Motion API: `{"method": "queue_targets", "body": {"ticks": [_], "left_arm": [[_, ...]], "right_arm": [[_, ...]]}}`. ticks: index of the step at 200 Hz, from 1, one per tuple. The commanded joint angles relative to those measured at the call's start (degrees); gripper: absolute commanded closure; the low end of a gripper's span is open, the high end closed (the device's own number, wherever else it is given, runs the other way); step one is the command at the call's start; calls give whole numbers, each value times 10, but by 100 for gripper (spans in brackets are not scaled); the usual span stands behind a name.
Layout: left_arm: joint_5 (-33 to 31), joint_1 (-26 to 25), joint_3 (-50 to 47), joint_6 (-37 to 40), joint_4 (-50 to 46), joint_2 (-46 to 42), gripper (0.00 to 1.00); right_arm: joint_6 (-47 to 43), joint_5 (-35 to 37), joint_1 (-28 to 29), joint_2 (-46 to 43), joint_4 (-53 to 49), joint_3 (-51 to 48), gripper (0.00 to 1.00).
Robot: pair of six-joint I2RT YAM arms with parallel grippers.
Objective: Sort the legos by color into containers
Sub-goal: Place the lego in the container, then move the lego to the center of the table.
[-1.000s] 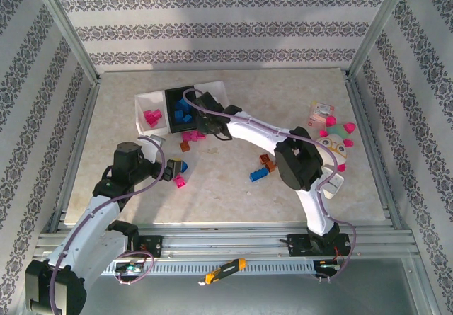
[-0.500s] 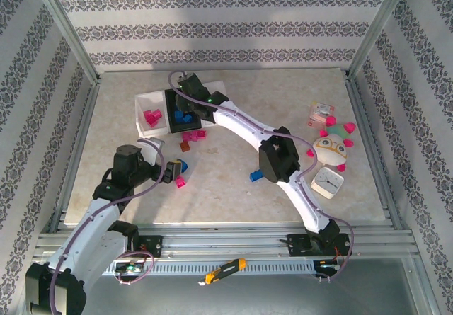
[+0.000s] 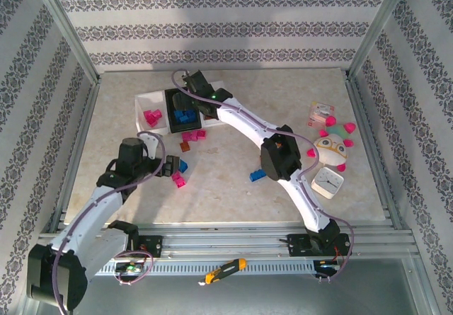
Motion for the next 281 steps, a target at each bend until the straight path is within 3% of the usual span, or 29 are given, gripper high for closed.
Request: {"method": "queue_targets", "body": {"ticks": [1, 56, 130, 148, 177, 207, 223, 281], "left_arm": [[-50, -6, 41, -72, -41, 32, 1], [-78, -41, 126, -212, -68, 144, 1], [-163, -162, 327, -212, -153, 376, 0], [-176, -168, 390, -206, -182, 443, 6], [-189, -168, 483, -192, -226, 534, 20], [-168, -168, 549, -175, -231, 591, 25], [-155, -169, 576, -170, -231, 615, 32], [-145, -173, 616, -163, -226, 670, 34]], "right_arm": [[-16, -10, -6, -91, 25, -72, 13], [-1, -34, -22, -263, 79, -310, 10], [4, -53, -48, -436, 118, -531, 10], [5, -51, -55, -466, 131, -571, 10], [18, -47, -67, -503, 149, -620, 10], [28, -50, -76, -516, 163, -646, 10], [29, -53, -79, -514, 170, -649, 10], [32, -66, -83, -501, 182, -644, 10]]}}
